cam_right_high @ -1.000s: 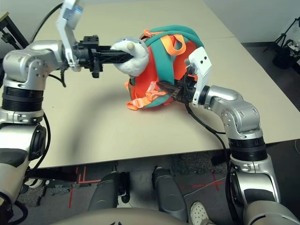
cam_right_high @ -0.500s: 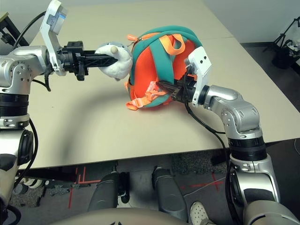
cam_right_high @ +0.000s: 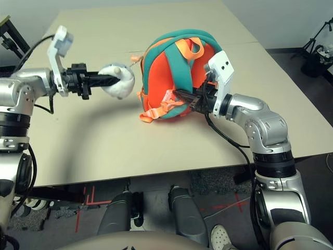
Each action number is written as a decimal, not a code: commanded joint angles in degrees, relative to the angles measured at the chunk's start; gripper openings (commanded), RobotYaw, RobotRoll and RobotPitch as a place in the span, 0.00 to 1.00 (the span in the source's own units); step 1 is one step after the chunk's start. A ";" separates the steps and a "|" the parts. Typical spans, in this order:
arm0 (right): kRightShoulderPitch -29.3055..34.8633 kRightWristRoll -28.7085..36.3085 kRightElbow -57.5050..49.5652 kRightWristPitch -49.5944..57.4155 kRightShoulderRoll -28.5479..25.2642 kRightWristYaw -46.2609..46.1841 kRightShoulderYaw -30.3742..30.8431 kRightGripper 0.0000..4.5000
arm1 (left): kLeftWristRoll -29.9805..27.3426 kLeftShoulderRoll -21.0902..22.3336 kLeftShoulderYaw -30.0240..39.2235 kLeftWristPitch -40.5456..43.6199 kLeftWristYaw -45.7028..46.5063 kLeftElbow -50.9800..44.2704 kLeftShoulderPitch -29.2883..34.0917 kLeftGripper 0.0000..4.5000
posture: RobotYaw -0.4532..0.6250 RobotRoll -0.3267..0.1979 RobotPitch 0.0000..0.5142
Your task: Put the pencil case into the backpack and zip it.
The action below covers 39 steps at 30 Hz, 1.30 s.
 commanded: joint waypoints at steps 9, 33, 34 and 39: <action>-1.21 0.11 0.15 -1.53 0.88 1.05 0.66 0.09 | 0.03 -2.83 -1.19 4.27 1.15 0.66 4.95 0.06 | 0.27 0.62 0.16; -1.18 -0.01 3.65 -2.18 -12.79 14.98 -0.01 0.92 | -11.12 7.22 16.57 17.22 6.76 -15.57 19.01 1.00 | 0.32 0.62 0.17; -1.30 -0.06 4.24 -2.39 -14.27 16.23 0.01 0.99 | -11.51 7.73 17.68 17.34 7.32 -16.33 19.97 1.00 | 0.32 0.62 0.17; -0.79 -2.01 8.66 -4.72 -21.20 22.92 0.38 0.99 | -15.03 8.93 23.31 19.92 10.15 -20.77 24.70 1.00 | 0.33 0.62 0.16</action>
